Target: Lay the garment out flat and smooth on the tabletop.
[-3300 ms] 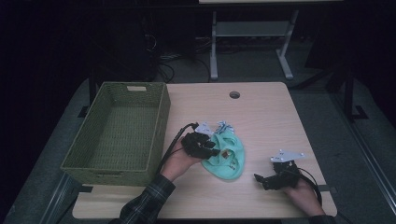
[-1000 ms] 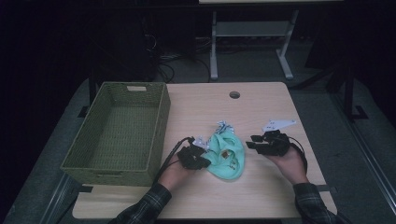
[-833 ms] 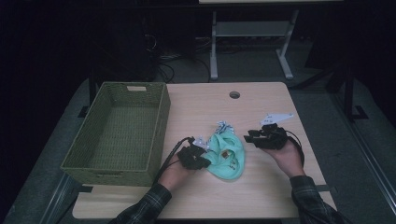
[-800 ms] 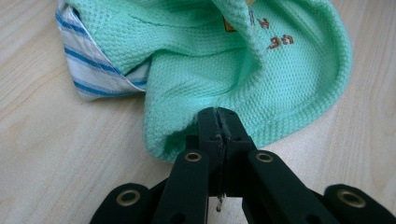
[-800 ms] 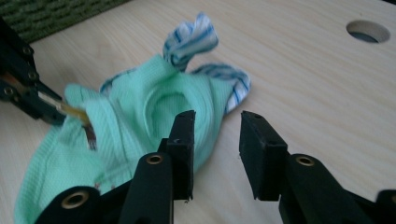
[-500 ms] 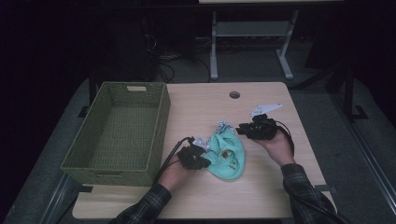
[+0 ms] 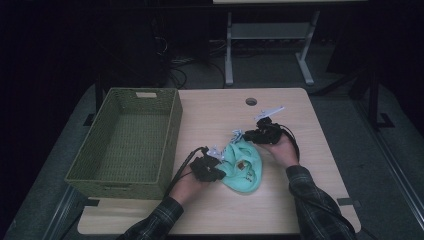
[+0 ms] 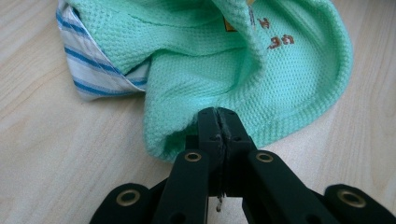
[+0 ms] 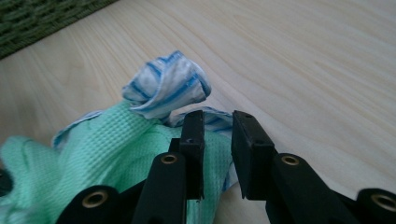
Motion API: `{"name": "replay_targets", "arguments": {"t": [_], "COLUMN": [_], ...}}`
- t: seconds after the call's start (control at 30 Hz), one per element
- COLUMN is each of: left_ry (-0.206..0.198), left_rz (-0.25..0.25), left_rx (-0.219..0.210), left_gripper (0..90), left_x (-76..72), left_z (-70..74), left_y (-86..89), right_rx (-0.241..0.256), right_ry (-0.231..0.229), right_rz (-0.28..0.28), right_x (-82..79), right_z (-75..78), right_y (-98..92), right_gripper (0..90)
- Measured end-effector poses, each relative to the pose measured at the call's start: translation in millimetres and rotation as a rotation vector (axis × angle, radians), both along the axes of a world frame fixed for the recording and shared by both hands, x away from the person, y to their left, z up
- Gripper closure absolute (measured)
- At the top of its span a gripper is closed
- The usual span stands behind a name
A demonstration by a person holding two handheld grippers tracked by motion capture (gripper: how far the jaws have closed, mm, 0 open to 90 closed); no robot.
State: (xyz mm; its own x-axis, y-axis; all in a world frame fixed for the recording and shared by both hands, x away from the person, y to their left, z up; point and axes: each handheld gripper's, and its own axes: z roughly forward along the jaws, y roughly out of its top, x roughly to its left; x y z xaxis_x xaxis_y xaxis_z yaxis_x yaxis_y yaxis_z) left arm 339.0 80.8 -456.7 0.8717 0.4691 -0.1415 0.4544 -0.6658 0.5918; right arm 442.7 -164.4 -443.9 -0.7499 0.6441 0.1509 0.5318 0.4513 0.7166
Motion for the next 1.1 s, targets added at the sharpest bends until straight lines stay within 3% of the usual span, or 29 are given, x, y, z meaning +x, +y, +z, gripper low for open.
{"name": "replay_targets", "arguments": {"t": [0.13,0.3,0.47,0.53,0.7,1.1], "left_ry": [-0.012,-0.005,-0.006,-0.006,-0.005,-0.009], "left_rz": [-0.017,-0.016,-0.018,-0.018,-0.018,-0.016], "left_rx": [0.018,0.021,0.023,0.024,0.024,0.023], "left_gripper": [88.6,88.6,88.6,88.6,88.6,88.7], "left_x": [0.9,0.5,0.4,0.5,0.6,0.6], "left_z": [0.7,0.9,1.0,1.1,1.1,1.0], "left_y": [0.7,0.8,0.5,0.6,0.6,0.4], "right_rx": [-0.008,-0.038,-0.063,-0.065,-0.059,-0.059], "right_ry": [0.028,0.032,0.019,0.015,-0.002,-0.039], "right_rz": [-0.011,-0.006,0.004,0.008,0.01,-0.074], "right_x": [3.5,2.9,0.5,0.1,-1.8,-4.3], "right_z": [-8.0,-18.3,-25.7,-25.7,-20.7,-3.3], "right_y": [2.8,3.3,3.4,2.6,0.1,-29.4], "right_gripper": [74.0,74.1,82.9,87.6,89.1,89.5]}}
